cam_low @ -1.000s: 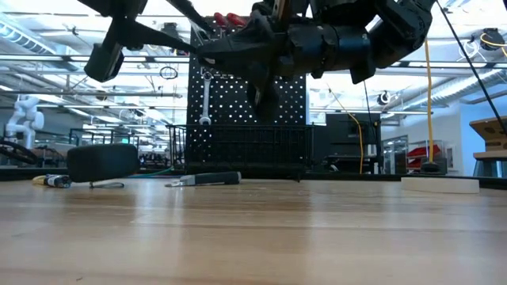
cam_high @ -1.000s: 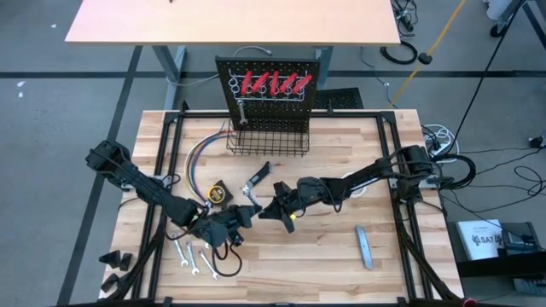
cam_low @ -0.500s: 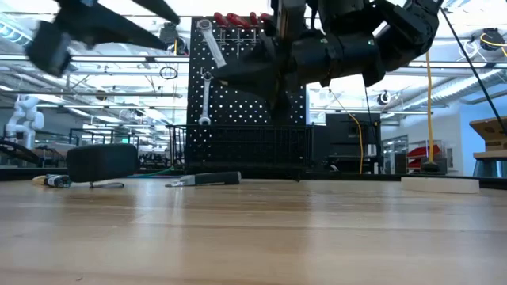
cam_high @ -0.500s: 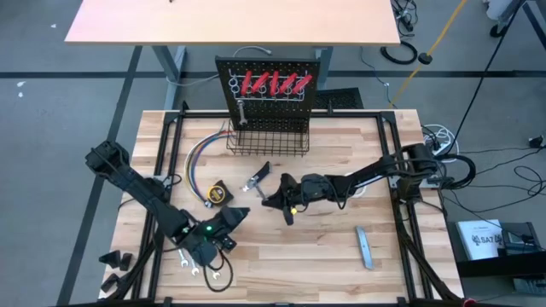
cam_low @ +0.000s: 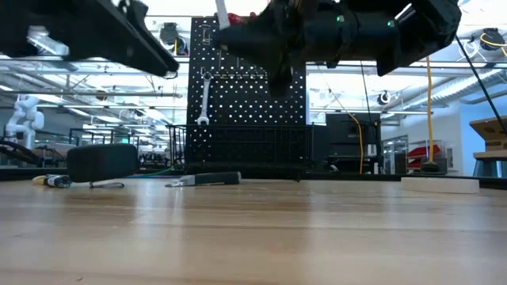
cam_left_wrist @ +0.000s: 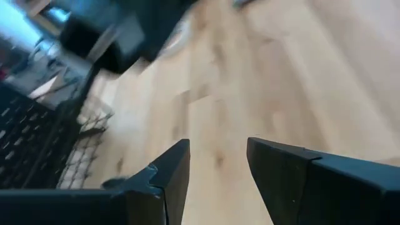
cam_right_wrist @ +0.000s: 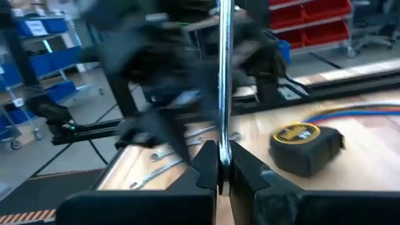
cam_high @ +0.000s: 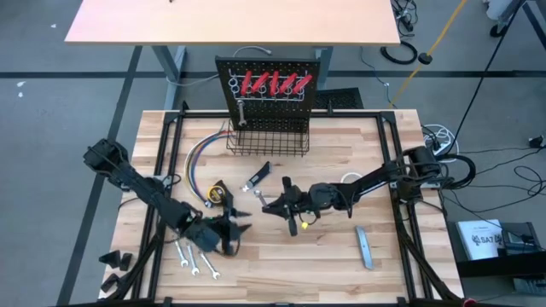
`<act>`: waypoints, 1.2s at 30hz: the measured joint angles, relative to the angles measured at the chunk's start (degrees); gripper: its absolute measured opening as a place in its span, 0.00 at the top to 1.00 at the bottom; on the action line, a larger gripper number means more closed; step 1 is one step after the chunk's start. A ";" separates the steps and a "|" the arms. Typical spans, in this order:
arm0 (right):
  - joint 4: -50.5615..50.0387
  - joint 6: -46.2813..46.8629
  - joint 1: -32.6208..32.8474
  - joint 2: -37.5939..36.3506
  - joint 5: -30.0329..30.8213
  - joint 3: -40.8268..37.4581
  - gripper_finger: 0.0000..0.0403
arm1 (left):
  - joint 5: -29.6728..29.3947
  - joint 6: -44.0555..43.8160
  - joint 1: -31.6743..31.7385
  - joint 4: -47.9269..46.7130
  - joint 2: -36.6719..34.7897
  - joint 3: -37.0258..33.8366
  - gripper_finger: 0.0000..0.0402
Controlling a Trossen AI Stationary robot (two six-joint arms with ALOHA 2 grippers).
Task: Hang tools onto peg board
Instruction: Hang the wrench on the peg board
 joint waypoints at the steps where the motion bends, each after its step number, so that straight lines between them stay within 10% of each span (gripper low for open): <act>1: 0.02 -0.42 0.29 -0.37 0.00 -0.04 0.99 | -0.02 -0.79 0.86 0.71 -1.36 -1.35 0.59; 11: -1.90 -3.02 0.52 -3.93 1.07 -0.02 0.99 | 18.85 3.50 6.21 44.91 -12.84 -14.40 0.59; 36: -1.92 -2.56 0.90 -3.93 2.60 -0.02 0.99 | 27.49 -1.46 16.70 61.77 5.27 -9.71 0.59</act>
